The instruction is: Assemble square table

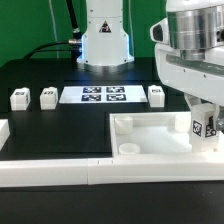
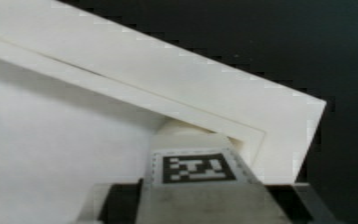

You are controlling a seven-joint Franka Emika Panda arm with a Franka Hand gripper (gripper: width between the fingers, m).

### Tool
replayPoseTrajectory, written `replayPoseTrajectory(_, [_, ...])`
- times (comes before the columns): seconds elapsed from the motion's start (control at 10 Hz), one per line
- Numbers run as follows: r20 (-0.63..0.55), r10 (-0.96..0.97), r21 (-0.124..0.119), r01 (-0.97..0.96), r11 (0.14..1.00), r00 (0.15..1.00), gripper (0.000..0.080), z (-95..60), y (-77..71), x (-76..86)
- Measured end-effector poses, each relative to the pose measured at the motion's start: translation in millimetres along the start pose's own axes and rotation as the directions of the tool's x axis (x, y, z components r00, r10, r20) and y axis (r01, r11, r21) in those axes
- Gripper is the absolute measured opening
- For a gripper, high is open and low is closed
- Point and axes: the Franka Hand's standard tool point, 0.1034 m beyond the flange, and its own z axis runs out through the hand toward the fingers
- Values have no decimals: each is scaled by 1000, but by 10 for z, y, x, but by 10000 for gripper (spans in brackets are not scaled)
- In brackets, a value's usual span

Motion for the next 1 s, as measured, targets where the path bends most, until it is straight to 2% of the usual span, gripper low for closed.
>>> replayPoseTrajectory(0.2, [10,126,2,-126,992,992,290,1,-2,-10])
replayPoseTrajectory(0.3, [37,253,12,-253,967,967,290,-3,-14,5])
replayPoseTrajectory(0.4, [65,383,27,-385,922,922,290,2,-27,14])
replayPoseTrajectory(0.6, [85,538,29,-542,840,838,290,-3,-48,2])
replayPoseTrajectory(1.0, [81,574,33,-578,815,815,302,-1,-48,19])
